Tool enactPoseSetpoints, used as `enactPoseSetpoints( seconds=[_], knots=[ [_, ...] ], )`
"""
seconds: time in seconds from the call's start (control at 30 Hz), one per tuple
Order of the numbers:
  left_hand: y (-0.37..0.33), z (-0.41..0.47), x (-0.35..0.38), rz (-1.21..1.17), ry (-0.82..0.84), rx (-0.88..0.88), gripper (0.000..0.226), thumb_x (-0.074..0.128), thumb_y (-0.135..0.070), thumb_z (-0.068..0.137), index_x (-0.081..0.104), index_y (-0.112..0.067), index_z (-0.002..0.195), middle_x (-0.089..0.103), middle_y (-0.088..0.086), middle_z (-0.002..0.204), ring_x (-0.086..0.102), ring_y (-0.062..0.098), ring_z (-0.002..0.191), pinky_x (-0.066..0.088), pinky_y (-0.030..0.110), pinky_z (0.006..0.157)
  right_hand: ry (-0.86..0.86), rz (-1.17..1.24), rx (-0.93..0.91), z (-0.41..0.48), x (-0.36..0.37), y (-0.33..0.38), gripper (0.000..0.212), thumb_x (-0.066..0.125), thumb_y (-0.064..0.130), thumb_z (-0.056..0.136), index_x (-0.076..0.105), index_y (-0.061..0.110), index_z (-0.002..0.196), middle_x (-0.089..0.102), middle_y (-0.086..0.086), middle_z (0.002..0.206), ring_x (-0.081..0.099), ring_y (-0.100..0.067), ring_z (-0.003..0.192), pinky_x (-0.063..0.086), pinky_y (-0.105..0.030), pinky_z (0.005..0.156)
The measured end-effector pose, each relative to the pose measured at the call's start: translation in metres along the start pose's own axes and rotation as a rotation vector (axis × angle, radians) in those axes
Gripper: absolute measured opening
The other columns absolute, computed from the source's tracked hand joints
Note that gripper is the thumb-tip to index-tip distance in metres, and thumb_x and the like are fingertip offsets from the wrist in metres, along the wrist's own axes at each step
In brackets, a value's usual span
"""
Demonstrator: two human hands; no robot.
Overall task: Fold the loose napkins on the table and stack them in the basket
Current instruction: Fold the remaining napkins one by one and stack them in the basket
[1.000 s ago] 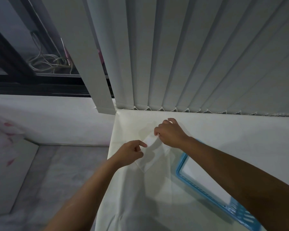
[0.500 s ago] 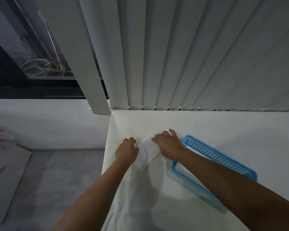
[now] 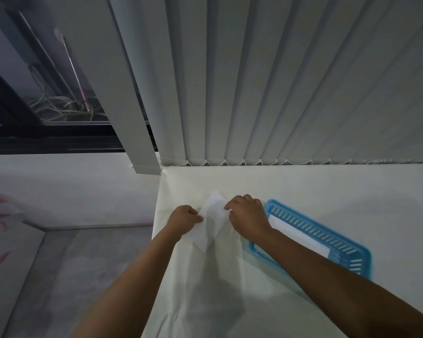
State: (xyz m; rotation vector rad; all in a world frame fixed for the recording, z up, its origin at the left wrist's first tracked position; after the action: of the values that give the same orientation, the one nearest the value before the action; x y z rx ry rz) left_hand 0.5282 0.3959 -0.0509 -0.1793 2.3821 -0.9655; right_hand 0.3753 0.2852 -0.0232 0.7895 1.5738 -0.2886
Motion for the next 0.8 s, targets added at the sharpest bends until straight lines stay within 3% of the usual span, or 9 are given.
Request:
enactPoseSetpoints(
  seconds=[0.07,0.13,0.23,0.37,0.47,0.6,0.8],
  knots=[
    [0.002,-0.008,-0.002,-0.273,0.042,-0.051,0.009,0.07,-0.012,0.081,0.061,-0.009,0.083,0.064,0.009,0.086,0.059,0.023,0.074,0.049,0.031,0.067,-0.134,0.148,0.063,-0.018,-0.01,0.01,0.024,0.047,0.022,0.093,0.067,0.024,0.106,0.066,0.005,0.108,0.054,-0.02,0.105,0.038,-0.036,0.089],
    [0.001,-0.018,-0.002,-0.512,0.054,-0.054,0.016,0.068,-0.005,0.082,0.062,-0.003,0.096,0.069,0.016,0.093,0.065,0.026,0.074,0.054,0.032,0.069,-0.177,0.312,0.167,-0.041,-0.016,0.019,0.02,0.049,0.03,0.092,0.067,0.021,0.088,0.068,0.004,0.087,0.059,-0.02,0.089,0.046,-0.036,0.076],
    [-0.004,-0.035,0.004,-0.781,0.06,-0.018,0.026,0.062,0.002,0.084,0.057,0.002,0.11,0.069,0.019,0.099,0.068,0.029,0.083,0.057,0.033,0.074,-0.083,0.55,0.363,-0.069,-0.011,0.029,0.041,0.05,0.048,0.091,0.062,0.014,0.071,0.063,0.001,0.066,0.062,-0.021,0.07,0.049,-0.035,0.067],
    [-0.016,-0.061,0.019,-0.972,0.112,0.051,0.028,0.057,0.004,0.087,0.055,-0.002,0.114,0.068,0.016,0.109,0.068,0.028,0.095,0.059,0.029,0.076,0.007,0.974,0.574,-0.082,0.0,0.035,0.04,0.053,0.048,0.091,0.071,0.013,0.085,0.071,-0.002,0.081,0.063,-0.019,0.075,0.052,-0.036,0.079],
    [-0.02,-0.076,0.031,-1.022,0.145,0.072,0.027,0.057,0.002,0.089,0.057,-0.002,0.116,0.068,0.016,0.112,0.068,0.027,0.099,0.058,0.028,0.078,-0.057,1.232,0.662,-0.086,-0.003,0.034,0.024,0.06,0.038,0.09,0.066,0.016,0.085,0.068,0.0,0.084,0.058,-0.015,0.071,0.047,-0.027,0.068],
    [-0.017,-0.089,0.043,-0.941,0.144,0.069,0.019,0.06,-0.011,0.091,0.066,-0.005,0.107,0.072,0.011,0.107,0.069,0.022,0.096,0.056,0.026,0.08,-0.234,1.248,0.691,-0.093,-0.017,0.02,0.029,0.065,0.022,0.088,0.049,0.014,0.065,0.058,-0.003,0.067,0.054,-0.015,0.063,0.041,-0.025,0.06],
    [-0.028,-0.086,0.045,-1.013,0.06,0.022,0.016,0.061,-0.018,0.091,0.065,-0.005,0.101,0.069,0.011,0.1,0.065,0.022,0.092,0.053,0.029,0.084,-0.249,1.144,0.681,-0.119,-0.029,-0.002,0.031,0.067,0.02,0.085,0.047,0.012,0.063,0.056,-0.008,0.067,0.051,-0.018,0.063,0.037,-0.027,0.059]
  ],
)
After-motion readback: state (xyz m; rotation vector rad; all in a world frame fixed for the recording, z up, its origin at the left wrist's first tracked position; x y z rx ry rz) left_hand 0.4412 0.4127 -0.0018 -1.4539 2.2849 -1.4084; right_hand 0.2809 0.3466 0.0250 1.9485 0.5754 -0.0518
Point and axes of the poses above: each hand's wrist, its own z-axis towards the middle knuckle, its own x-axis out of the palm, y = z × x, the point moved 3 cm from there along z, towards the middle knuckle
